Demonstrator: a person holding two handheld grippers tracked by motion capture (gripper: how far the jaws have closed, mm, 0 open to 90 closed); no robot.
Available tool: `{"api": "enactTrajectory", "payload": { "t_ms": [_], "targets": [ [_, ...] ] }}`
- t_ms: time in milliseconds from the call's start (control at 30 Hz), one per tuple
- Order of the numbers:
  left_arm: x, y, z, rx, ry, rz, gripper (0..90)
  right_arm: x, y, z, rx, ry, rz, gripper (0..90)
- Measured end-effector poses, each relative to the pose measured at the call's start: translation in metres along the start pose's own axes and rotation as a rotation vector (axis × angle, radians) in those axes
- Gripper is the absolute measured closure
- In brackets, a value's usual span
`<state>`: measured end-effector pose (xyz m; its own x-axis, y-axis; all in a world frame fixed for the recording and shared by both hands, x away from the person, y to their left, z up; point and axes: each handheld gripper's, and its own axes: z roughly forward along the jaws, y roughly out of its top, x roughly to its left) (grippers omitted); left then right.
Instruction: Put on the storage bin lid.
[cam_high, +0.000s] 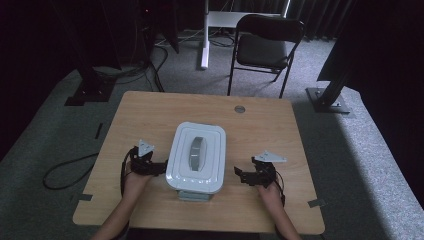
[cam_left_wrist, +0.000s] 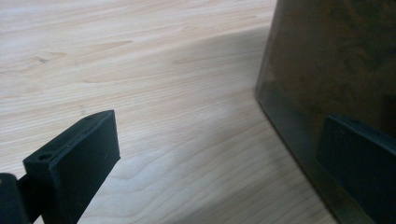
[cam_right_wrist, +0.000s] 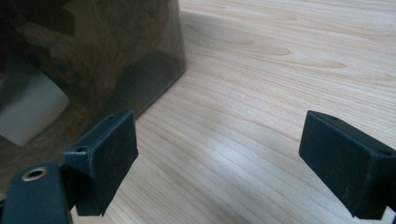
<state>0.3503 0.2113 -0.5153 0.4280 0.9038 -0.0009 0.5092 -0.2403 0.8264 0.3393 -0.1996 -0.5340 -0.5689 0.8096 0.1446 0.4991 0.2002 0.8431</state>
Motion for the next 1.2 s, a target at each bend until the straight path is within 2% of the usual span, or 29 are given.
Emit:
{"api": "enactTrajectory", "payload": {
  "t_ms": [200, 533, 733, 867, 1200],
  "targets": [
    [0.006, -0.008, -0.005, -0.014, -0.016, -0.019, 0.7, -0.001, -0.002, 0.002, 0.011, -0.006, 0.002, 10.8],
    [0.014, -0.021, -0.016, -0.037, -0.033, -0.027, 0.7, -0.001, -0.006, 0.003, 0.026, -0.017, -0.003, 10.8],
    [0.019, -0.028, -0.021, -0.044, -0.044, -0.033, 0.7, -0.005, -0.009, -0.001, 0.018, -0.048, -0.007, 10.8],
    [0.022, -0.033, -0.024, -0.046, -0.043, -0.039, 0.7, -0.009, -0.013, -0.005, 0.012, -0.086, -0.014, 10.8],
    [0.032, -0.043, -0.032, -0.054, -0.031, -0.049, 0.7, -0.021, -0.027, -0.017, 0.013, -0.131, 0.008, 10.8]
  ]
}}
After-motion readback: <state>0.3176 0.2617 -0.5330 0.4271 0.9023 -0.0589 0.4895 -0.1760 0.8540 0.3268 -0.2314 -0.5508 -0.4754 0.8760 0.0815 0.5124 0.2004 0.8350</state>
